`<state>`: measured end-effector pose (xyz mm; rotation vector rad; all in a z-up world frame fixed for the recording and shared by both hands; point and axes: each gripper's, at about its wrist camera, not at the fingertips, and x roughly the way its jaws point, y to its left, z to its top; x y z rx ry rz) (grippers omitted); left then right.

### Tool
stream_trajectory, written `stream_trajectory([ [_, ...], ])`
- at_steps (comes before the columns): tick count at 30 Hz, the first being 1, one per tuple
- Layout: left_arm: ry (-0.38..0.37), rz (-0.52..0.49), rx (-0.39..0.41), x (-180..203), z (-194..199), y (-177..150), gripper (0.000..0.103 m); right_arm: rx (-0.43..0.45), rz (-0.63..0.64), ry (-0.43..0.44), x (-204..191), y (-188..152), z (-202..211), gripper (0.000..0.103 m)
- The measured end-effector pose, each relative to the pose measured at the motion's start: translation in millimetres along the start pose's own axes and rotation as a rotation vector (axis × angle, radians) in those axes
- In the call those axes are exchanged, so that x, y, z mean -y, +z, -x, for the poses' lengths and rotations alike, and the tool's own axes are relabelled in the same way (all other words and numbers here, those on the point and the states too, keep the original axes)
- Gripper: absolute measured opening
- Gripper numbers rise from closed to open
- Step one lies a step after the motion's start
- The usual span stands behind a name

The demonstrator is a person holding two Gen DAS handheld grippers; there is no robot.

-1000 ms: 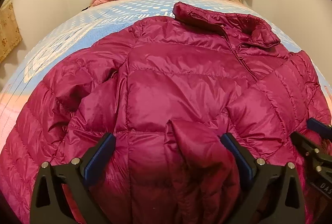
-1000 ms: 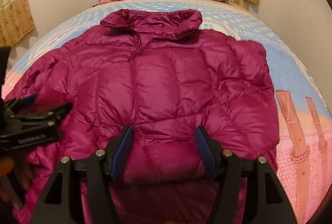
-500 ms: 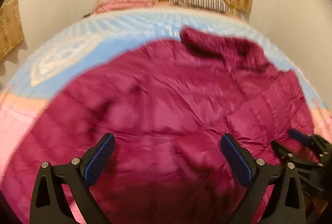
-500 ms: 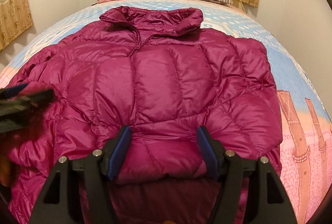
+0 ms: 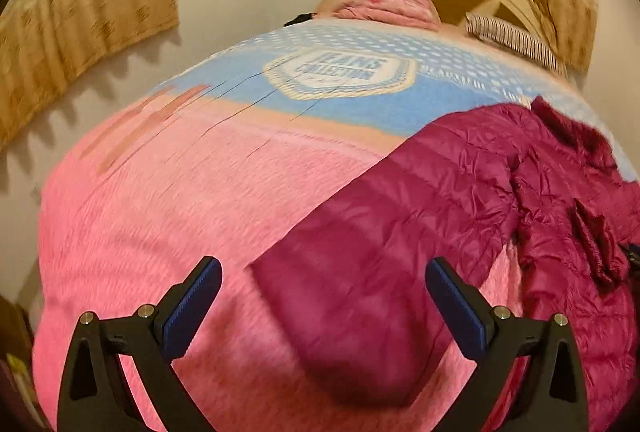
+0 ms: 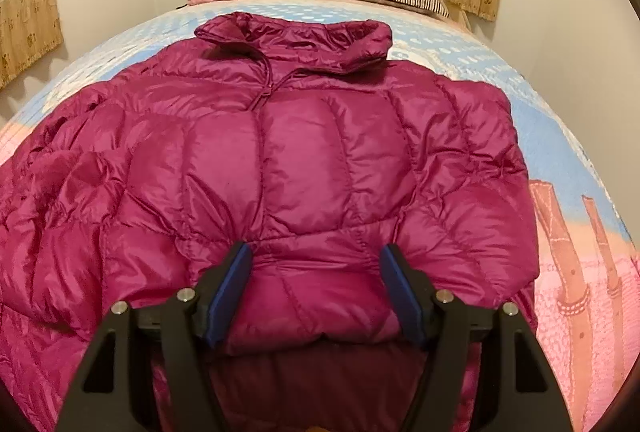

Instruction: Fold large clothes

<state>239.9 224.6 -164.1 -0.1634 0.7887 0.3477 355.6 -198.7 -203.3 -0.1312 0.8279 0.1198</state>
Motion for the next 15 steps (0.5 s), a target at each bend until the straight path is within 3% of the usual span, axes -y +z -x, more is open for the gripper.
stream_trajectory([
  [8,-0.067,0.057,-0.071,4,-14,-26,0.101,0.005,0.01,-0.023,-2,-1,2,0.074],
  [10,-0.077,0.062,-0.068,4,-16,-25,0.076,0.007,0.007,-0.022,-2,-2,2,0.075],
  [11,-0.085,0.056,-0.082,4,-18,-25,0.049,0.007,0.007,-0.022,-2,-2,2,0.075],
  [13,-0.086,0.046,-0.081,3,-19,-23,0.037,0.007,0.007,-0.022,-1,-2,2,0.075],
  [14,-0.101,0.036,-0.067,2,-16,-21,0.022,0.006,0.007,-0.022,-1,-2,2,0.076],
  [15,-0.109,0.026,-0.059,3,-13,-19,0.02,0.007,0.008,-0.022,-1,-2,2,0.076],
])
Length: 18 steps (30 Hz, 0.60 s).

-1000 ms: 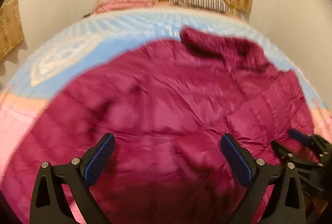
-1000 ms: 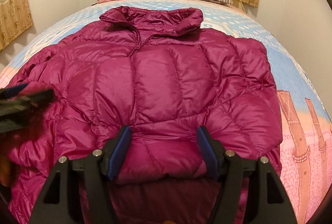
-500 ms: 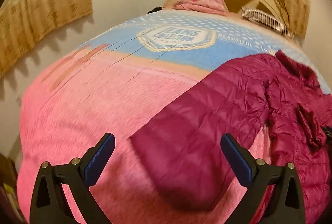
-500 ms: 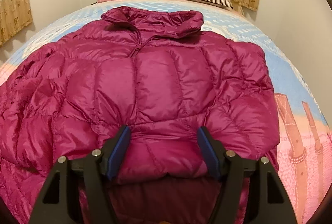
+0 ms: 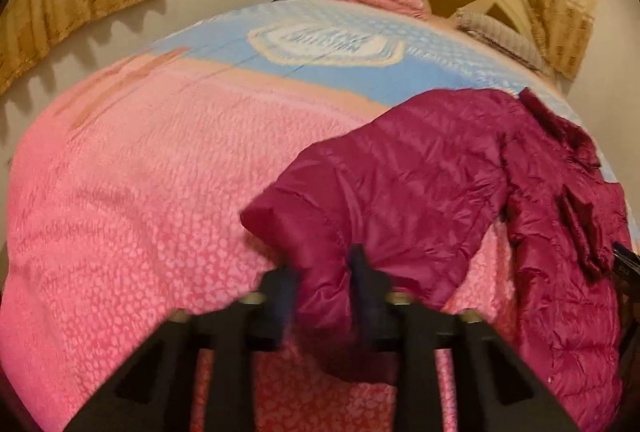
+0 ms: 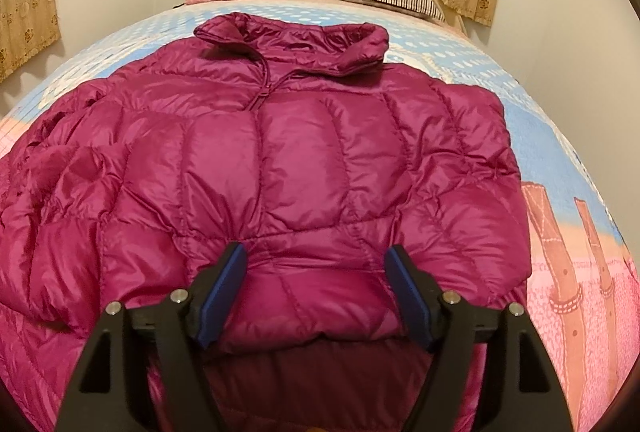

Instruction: Fold large clothes

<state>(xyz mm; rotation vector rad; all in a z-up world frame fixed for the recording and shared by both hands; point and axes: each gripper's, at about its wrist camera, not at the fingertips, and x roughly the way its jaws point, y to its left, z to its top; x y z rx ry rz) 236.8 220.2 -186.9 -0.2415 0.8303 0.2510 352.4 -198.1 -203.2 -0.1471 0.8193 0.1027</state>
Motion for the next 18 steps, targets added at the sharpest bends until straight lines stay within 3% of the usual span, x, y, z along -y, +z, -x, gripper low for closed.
stream_trajectory([
  [4,-0.019,-0.006,0.032,-2,14,11,0.013,-0.001,0.0,0.001,0,0,0,0.076],
  [10,0.002,-0.056,0.146,9,52,45,0.011,-0.021,0.0,0.031,6,3,6,0.076],
  [13,-0.011,-0.1,0.215,24,76,64,0.011,0.005,0.032,0.005,8,3,23,0.076],
  [18,-0.07,-0.183,0.284,70,99,85,0.011,0.033,0.021,0.052,21,-1,48,0.076],
])
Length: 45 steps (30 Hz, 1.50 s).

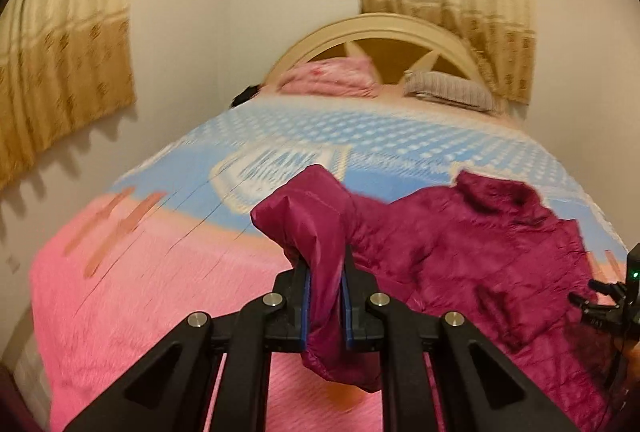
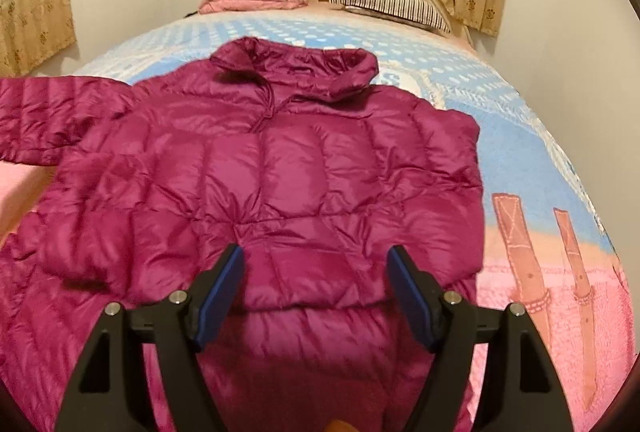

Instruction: Fold large clothes

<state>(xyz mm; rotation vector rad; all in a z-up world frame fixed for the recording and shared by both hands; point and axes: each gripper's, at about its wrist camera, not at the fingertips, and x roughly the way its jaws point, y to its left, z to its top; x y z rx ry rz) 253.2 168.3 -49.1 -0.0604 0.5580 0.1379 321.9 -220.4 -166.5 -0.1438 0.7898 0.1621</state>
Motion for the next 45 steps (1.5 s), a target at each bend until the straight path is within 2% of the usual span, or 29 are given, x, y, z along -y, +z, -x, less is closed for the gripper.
stream_trajectory([
  [8,-0.128,-0.14,0.028,97,-10,14,0.011,-0.008,-0.05,0.011,27,-22,9,0.077],
  [17,-0.242,-0.316,0.007,212,-32,-9,0.012,-0.001,-0.137,0.039,54,-41,9,0.077],
  [19,-0.257,-0.353,0.004,234,-38,-18,0.021,-0.011,-0.149,0.044,57,-46,5,0.077],
  [20,-0.257,-0.365,-0.001,240,-40,-21,0.038,-0.019,-0.155,0.048,58,-47,2,0.077],
  [21,-0.25,-0.371,-0.002,246,-41,-24,0.067,-0.024,-0.161,0.053,59,-48,0,0.077],
  [22,-0.232,-0.372,0.014,250,-41,-28,0.077,-0.026,-0.165,0.056,60,-48,0,0.079],
  [23,-0.214,-0.373,0.045,253,-40,-31,0.081,-0.027,-0.168,0.061,60,-48,-1,0.081],
  [25,-0.221,-0.382,0.044,259,-43,-34,0.081,-0.031,-0.172,0.069,61,-49,-2,0.082],
  [29,-0.224,-0.357,0.003,248,-50,-35,0.081,-0.046,-0.178,0.075,62,-51,-6,0.083],
  [35,-0.158,-0.264,-0.053,182,-70,-34,0.082,-0.026,-0.195,0.087,66,-45,15,0.083],
  [37,-0.111,-0.241,-0.078,163,-82,-38,0.082,-0.011,-0.211,0.129,64,-34,28,0.083],
  [40,-0.058,-0.127,-0.147,125,-102,-43,0.081,0.002,-0.232,0.229,52,-11,42,0.083],
  [43,-0.057,-0.051,-0.181,105,-109,-50,0.081,-0.026,-0.233,0.316,32,7,36,0.083],
  [45,-0.046,-0.039,-0.192,96,-111,-54,0.081,-0.044,-0.211,0.327,14,18,23,0.081],
])
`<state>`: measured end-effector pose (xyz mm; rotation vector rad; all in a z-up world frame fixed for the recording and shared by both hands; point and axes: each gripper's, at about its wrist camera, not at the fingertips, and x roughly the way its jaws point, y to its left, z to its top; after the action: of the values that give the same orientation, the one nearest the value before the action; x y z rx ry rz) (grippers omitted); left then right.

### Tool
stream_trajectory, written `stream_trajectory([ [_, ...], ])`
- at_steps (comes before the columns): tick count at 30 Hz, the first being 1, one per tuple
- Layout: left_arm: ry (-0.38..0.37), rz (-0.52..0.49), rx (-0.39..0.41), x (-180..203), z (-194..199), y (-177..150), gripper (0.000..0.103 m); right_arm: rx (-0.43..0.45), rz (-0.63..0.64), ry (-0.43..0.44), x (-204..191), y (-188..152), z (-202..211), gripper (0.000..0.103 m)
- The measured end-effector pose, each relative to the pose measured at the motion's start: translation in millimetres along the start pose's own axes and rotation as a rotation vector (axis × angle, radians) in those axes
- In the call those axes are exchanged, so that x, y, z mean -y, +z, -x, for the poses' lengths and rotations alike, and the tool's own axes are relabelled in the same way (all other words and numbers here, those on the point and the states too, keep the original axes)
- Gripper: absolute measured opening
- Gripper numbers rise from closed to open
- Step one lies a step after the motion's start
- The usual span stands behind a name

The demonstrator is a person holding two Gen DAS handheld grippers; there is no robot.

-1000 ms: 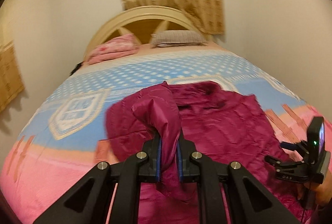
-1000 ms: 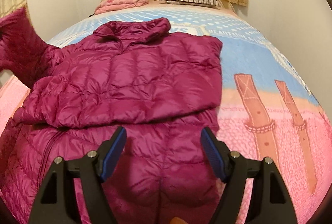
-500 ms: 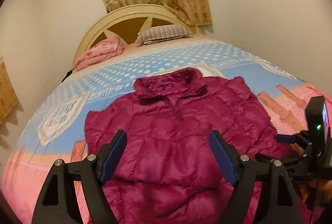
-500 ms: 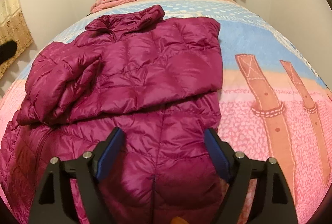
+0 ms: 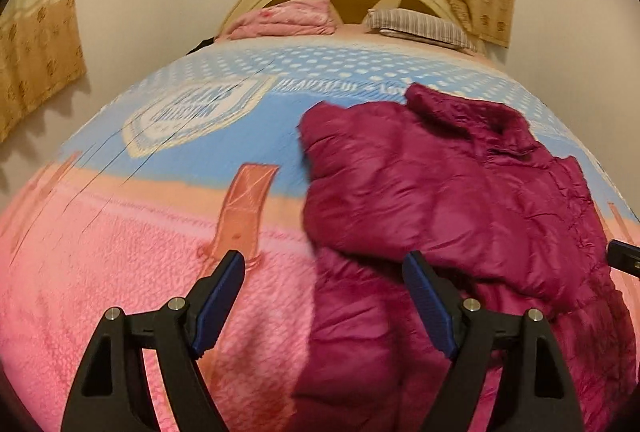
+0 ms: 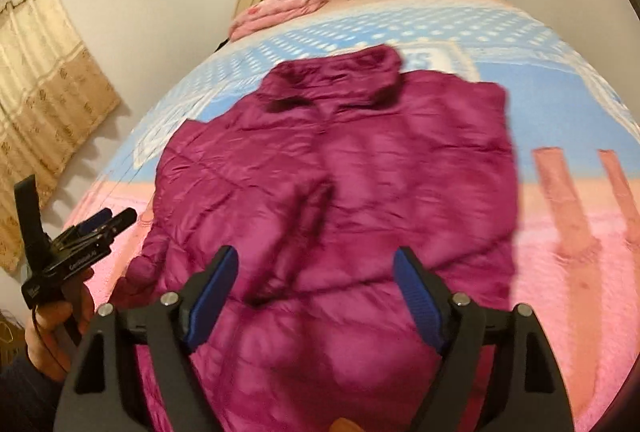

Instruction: Fold large clothes

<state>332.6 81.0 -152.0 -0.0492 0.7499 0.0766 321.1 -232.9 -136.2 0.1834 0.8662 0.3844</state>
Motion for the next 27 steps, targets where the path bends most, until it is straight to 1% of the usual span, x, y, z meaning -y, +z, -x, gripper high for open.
stream_trajectory([
  [4,0.012,0.005,-0.001,-12,0,-1,0.081,-0.064,-0.012,0.03,-13,3,-36,0.073],
  [6,0.01,0.015,-0.002,-19,0,1,0.081,-0.078,-0.018,0.021,-15,3,-54,0.061],
  [8,0.017,0.017,-0.001,-24,-1,5,0.081,-0.092,-0.029,0.052,-13,0,-60,0.025],
  [9,0.02,0.015,-0.001,-25,-2,7,0.081,-0.09,-0.024,0.055,-14,-2,-60,0.025],
  [11,0.02,0.008,-0.006,-26,-6,9,0.081,-0.064,0.021,0.014,-19,-6,-54,0.018],
  [14,0.017,0.006,-0.02,-23,-12,14,0.081,-0.022,0.066,-0.034,-22,-10,-38,0.015],
  [16,0.0,0.008,-0.025,-18,-15,19,0.081,-0.005,0.066,-0.045,-16,-14,-27,0.015],
  [22,-0.026,-0.033,-0.024,8,-18,37,0.081,-0.039,0.042,-0.059,3,-27,-26,0.016],
  [23,-0.027,-0.046,-0.024,14,-19,41,0.081,-0.057,0.049,-0.049,2,-28,-30,0.021],
  [24,-0.031,-0.058,-0.022,20,-19,47,0.081,-0.065,0.054,-0.044,3,-30,-31,0.021],
  [25,-0.032,-0.065,-0.015,24,-19,53,0.081,-0.058,0.052,-0.053,4,-30,-29,0.03],
  [26,-0.036,-0.07,-0.005,28,-19,60,0.082,-0.05,0.044,-0.068,6,-29,-25,0.043],
  [27,-0.042,-0.074,-0.001,31,-20,65,0.081,-0.042,0.033,-0.08,9,-27,-20,0.046],
])
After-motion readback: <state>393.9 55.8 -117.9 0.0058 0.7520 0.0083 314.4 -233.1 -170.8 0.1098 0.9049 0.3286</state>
